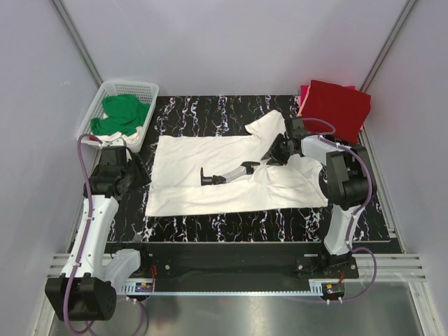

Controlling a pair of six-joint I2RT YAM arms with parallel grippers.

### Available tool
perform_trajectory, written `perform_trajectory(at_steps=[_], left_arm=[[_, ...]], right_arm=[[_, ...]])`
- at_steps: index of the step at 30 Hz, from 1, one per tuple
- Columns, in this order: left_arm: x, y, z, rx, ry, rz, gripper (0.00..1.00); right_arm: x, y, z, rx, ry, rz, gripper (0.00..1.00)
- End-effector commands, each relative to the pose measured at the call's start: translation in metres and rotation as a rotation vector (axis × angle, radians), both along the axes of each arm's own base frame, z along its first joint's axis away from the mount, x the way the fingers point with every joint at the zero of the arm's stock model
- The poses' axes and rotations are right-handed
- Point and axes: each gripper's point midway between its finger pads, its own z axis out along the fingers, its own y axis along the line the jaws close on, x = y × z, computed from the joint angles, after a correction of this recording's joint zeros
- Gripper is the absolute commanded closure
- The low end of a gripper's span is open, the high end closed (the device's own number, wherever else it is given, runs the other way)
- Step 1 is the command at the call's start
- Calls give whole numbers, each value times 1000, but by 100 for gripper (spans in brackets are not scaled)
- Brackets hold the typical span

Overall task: Fold and stack the t-shirts
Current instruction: Fold the tshirt

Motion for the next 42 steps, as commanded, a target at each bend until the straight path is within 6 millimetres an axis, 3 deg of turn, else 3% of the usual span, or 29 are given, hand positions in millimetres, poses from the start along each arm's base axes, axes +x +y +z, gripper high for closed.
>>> perform_trajectory(at_steps=[1, 4, 5, 7, 8, 12, 15, 16, 17, 18, 19, 20, 22, 23, 27, 30, 33, 36, 37, 42], left_arm=[[7, 4, 3, 24, -24, 5, 43], [8, 4, 0, 25, -10, 6, 43], [8, 4, -1, 25, -9, 4, 43], [8, 4, -3, 24, 0, 4, 43], [8, 5, -3, 25, 2, 7, 43], [8, 5, -5, 26, 11, 6, 43], [8, 3, -6, 21, 16, 3, 43], [8, 3, -7, 20, 20, 2, 43], [9, 2, -8, 17, 21, -2, 43], [9, -2, -9, 8, 23, -15, 43], [10, -4, -10, 3, 29, -25, 42], [10, -5, -11, 0, 39, -30, 42], [9, -5, -17, -4, 68, -22, 42], [9, -12, -19, -5, 76, -48, 42], [17, -38, -31, -110, 108, -87, 43], [26, -61, -50, -155, 132, -113, 43], [25, -87, -88, -183, 237, -131, 44], [27, -90, -110, -171, 269, -107, 45], [19, -90, -126, -173, 315, -87, 45], [1, -79, -155, -141, 383, -20, 46]], right_arm=[[27, 14, 24, 18, -46, 55, 59], [46, 17, 41, 0, -73, 87, 40], [58, 20, 57, 1, -116, 98, 38], [63, 21, 71, -8, -135, 125, 34], [71, 25, 88, 4, -177, 143, 34], [68, 16, 120, -51, -244, 175, 30], [48, -7, 124, -137, -255, 149, 28], [41, -16, 122, -157, -245, 128, 28], [26, -29, 102, -192, -194, 104, 28], [16, -36, 113, -192, -218, 84, 28], [13, -44, 111, -188, -225, 54, 28], [-4, -51, 92, -197, -177, 42, 28], [-18, -61, 92, -202, -175, 22, 30], [-31, -69, 78, -218, -138, 8, 30], [-56, -93, 66, -245, -106, -37, 32], [-72, -108, 49, -229, -63, -65, 34], [-91, -119, 24, -244, 2, -68, 36], [-100, -124, 8, -257, 46, -68, 36], [-103, -125, 3, -259, 59, -70, 36], [-124, -138, -25, -236, 175, -176, 34]])
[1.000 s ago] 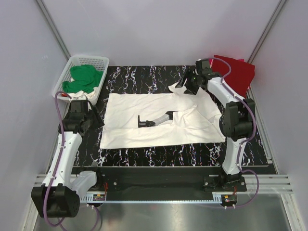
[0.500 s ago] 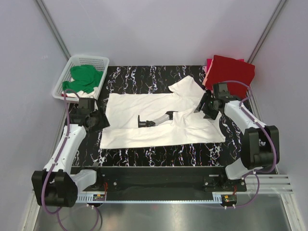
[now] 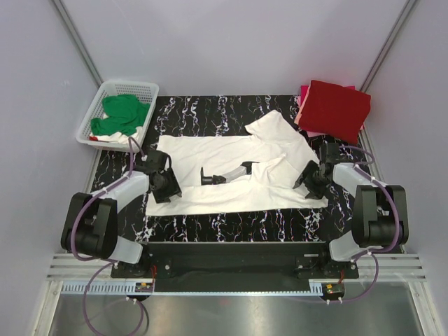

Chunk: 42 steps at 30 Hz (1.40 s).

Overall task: Fold and stack the t-shirts
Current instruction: Fold the tshirt

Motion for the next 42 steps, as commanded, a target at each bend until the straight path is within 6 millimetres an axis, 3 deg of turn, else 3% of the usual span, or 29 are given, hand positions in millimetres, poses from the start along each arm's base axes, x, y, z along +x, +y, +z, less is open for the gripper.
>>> perform_trajectory(at_steps=[1, 4, 7, 10, 16, 20, 24, 25, 27, 28, 29, 30, 32, 33, 37, 38, 40, 41, 42], left_arm=[[-10, 7, -20, 19, 26, 74, 46], [-28, 7, -21, 8, 43, 132, 46], [-41, 4, -12, -23, 24, 181, 45], [-53, 15, 3, -1, -15, 255, 43], [-82, 8, 29, -93, -107, 302, 42], [-86, 3, 51, -131, -149, 277, 42], [-50, 6, 110, -86, -352, 162, 36], [-41, 7, 120, -63, -385, 136, 32], [-14, 13, 144, 34, -446, 76, 22], [-3, 18, 150, 82, -456, 70, 19], [12, 25, 142, 164, -419, 68, 15], [29, 34, 155, 202, -439, 59, 15], [58, 33, 140, 194, -385, 24, 17], [77, 43, 149, 195, -403, 30, 19], [139, 50, 138, 188, -395, 12, 25], [150, 48, 115, 166, -334, 2, 26], [180, 51, 118, 130, -350, 24, 32], [188, 51, 96, 128, -301, 18, 32], [204, 51, 104, 130, -326, 20, 33]], right_arm=[[-5, -14, -13, 0, 29, -104, 33], [-26, -17, -24, -14, 81, -172, 33], [-38, -22, -20, -27, 80, -266, 32], [-54, -29, -12, -39, 77, -345, 31], [-78, -35, 24, -36, 11, -488, 30], [-77, -52, 73, -99, -164, -525, 30], [-54, -54, 117, -110, -344, -428, 30], [-46, -45, 131, -67, -382, -374, 30], [-35, -31, 140, -25, -410, -254, 29], [-32, -17, 143, 37, -406, -185, 29], [-27, -10, 147, 61, -433, -144, 29], [-25, -4, 146, 90, -441, -119, 28], [-25, 9, 142, 151, -449, -67, 28], [-24, 12, 141, 165, -457, -52, 28], [-29, 32, 138, 266, -500, 23, 27], [-29, 34, 138, 274, -508, 29, 27], [-32, 39, 138, 287, -518, 52, 27], [-33, 40, 137, 289, -519, 64, 26], [-33, 41, 137, 292, -521, 73, 26]])
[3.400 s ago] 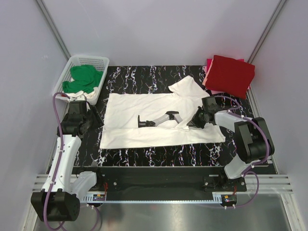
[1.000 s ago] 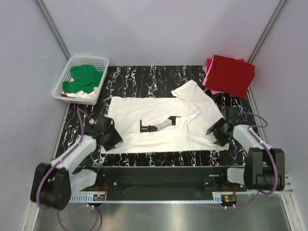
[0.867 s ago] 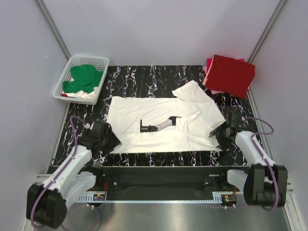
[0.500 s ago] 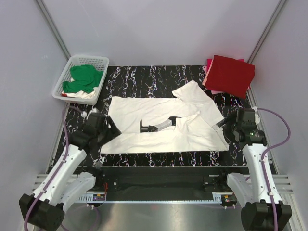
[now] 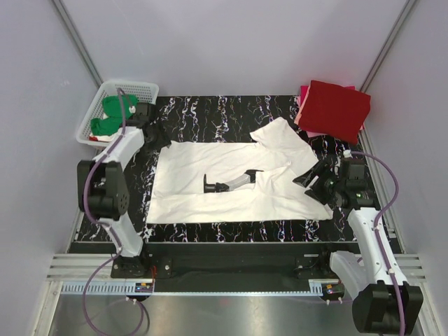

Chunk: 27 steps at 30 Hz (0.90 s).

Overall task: Fold and stack the t-shirts
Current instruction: Fold the tshirt

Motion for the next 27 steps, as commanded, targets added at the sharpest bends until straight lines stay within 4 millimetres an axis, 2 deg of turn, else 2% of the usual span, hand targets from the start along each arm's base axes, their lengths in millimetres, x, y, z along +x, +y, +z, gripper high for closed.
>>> perform_trajectory(at_steps=[1, 2, 4, 5, 6, 8, 10, 14, 19, 22, 24, 27], left_arm=[[52, -6, 13, -28, -88, -64, 34], [66, -9, 4, -35, -83, -72, 35], [78, -10, -6, -36, -76, -82, 36], [81, -7, -25, -19, -36, -71, 37], [91, -6, -21, -12, -48, -66, 37], [100, -2, -34, 13, -22, -58, 38], [105, 4, -44, 50, -4, -53, 38], [112, 7, -52, 70, 4, -46, 37], [107, 8, -72, 68, 45, -28, 37], [106, 6, -77, 57, 51, -28, 46], [106, 4, -78, 48, 54, -33, 60], [105, 2, -76, 43, 50, -42, 73]], right_arm=[[4, 16, 20, 35, -118, 109, 26], [3, 17, 19, 29, -119, 120, 26], [-1, 18, 19, 31, -121, 137, 26], [-3, 18, 19, 25, -122, 145, 26], [-5, 19, 19, 22, -122, 149, 25], [-10, 20, 22, 22, -131, 165, 25], [-15, 21, 24, 16, -143, 178, 25], [-20, 25, 26, 41, -149, 194, 24], [-22, 26, 26, 42, -145, 200, 24], [-22, 26, 24, 42, -138, 201, 24], [-22, 25, 25, 39, -139, 196, 23], [-22, 25, 25, 36, -141, 191, 23]])
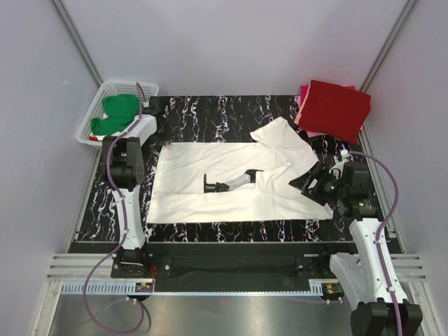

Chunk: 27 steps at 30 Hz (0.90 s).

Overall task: Fold and stack the t-shirts
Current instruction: Fold the tshirt

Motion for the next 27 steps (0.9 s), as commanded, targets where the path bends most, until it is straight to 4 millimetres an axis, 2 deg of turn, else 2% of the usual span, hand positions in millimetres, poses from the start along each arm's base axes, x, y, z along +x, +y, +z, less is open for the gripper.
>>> perform_trajectory(at_steps=[1, 4, 7, 9, 10, 13, 14, 16, 17, 19, 20, 22, 23, 24, 25, 26, 27], left_arm=[[9, 1, 8, -1, -33, -1, 79], [8, 0, 17, -3, -42, -5, 92], [0, 6, 29, 21, -27, 9, 100], [-11, 11, 36, 49, 12, 16, 100], [-14, 16, 46, 73, 6, 26, 100], [-33, 27, 58, 130, 48, 15, 100], [-37, 30, 61, 140, 57, 15, 100], [-49, 36, 65, 157, 92, 13, 100], [-54, 40, 67, 163, 102, 19, 100], [-67, 46, 68, 174, 120, 43, 100], [-72, 50, 68, 172, 130, 59, 100], [-82, 50, 64, 155, 150, 63, 99], [-84, 50, 63, 154, 157, 66, 98], [-85, 50, 62, 150, 159, 66, 97], [-88, 45, 59, 126, 168, 48, 97], [-89, 43, 57, 115, 171, 45, 97], [-89, 41, 56, 106, 167, 39, 96]], right_arm=[[-3, 2, 1, -5, -10, 25, 23], [-2, 2, -1, -6, -6, 23, 23], [-1, 1, -1, -11, -1, 17, 23], [2, 0, 0, -14, 0, 7, 23], [4, -1, 0, -15, 2, -1, 23], [14, -5, 4, -29, 11, -22, 23], [20, -7, 11, -35, -2, -28, 23], [30, -8, 8, -45, 30, -31, 23], [39, -8, 18, -53, 11, -29, 23], [52, -9, 13, -76, 50, -23, 23], [64, -10, 26, -99, 22, -32, 23], [82, -2, 20, -137, 52, 7, 23], [99, -2, 39, -168, 6, -1, 23], [113, 4, 26, -190, 53, 22, 23], [123, 5, 26, -218, 59, 34, 23], [147, 6, 48, -238, 5, 26, 23], [165, 10, 29, -265, 52, 49, 23]])
